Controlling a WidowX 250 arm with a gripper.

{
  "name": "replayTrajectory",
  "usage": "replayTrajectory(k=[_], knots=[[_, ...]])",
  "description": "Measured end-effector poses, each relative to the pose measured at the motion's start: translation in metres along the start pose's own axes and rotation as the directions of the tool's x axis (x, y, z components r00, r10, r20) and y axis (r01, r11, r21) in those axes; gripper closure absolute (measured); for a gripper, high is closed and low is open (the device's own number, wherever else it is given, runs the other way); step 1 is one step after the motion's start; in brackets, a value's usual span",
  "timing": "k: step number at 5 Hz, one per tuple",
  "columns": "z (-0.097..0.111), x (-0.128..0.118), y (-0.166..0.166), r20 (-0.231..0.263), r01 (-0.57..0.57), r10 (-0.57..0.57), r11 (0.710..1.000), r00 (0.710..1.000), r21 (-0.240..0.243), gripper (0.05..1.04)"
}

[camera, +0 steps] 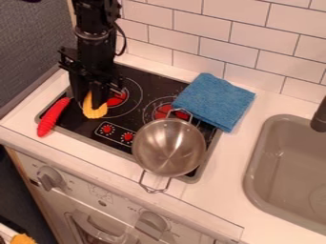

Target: Move the yellow object below the left burner and close to spoon

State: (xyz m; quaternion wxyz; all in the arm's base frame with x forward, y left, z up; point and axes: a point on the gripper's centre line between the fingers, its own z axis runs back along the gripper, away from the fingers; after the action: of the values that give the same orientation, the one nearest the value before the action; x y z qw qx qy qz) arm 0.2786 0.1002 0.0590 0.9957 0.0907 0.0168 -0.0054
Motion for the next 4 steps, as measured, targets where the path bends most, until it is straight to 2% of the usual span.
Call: replayTrajectory(k=[1,2,3,4], knots=[[-0.005,-0.01,0.015,-0.017,-0.045,0.045,0.999,0.999,-0.004,0.669],[-0.004,-0.017,0.018,-0.014,-0.045,0.045,0.999,0.999,-0.005,0.669],[-0.013,-0.026,0.016,-0.034,-0.044,0.044,0.999,0.998,0.0,0.669],[-0.016,-0.025,0.017,-0.015,-0.05,0.051,0.999,0.999,0.014,0.669]])
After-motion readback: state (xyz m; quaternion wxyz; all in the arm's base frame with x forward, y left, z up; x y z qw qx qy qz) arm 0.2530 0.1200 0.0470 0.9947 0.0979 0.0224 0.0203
